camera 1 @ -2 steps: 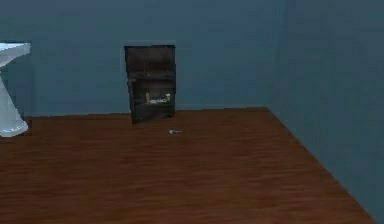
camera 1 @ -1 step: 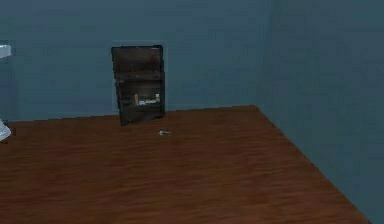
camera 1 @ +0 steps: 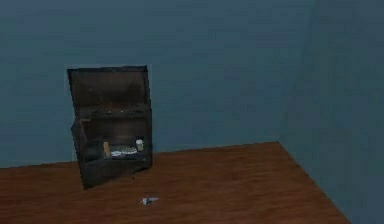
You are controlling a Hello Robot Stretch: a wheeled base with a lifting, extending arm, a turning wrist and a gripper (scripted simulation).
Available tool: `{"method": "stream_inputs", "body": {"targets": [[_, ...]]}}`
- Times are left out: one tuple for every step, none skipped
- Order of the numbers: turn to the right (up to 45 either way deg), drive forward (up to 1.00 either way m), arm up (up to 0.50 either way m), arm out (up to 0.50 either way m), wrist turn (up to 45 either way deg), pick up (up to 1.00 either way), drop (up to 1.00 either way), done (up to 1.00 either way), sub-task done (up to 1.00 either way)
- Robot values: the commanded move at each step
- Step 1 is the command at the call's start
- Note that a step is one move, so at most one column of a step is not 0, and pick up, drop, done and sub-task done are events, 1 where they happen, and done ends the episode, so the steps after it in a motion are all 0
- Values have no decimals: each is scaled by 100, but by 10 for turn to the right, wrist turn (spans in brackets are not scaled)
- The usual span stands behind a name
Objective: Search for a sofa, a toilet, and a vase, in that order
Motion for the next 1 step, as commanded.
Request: {"method": "stream_inputs", "body": {"targets": [[30, 0, 0, 0, 0, 0, 0, 0, 0]]}}
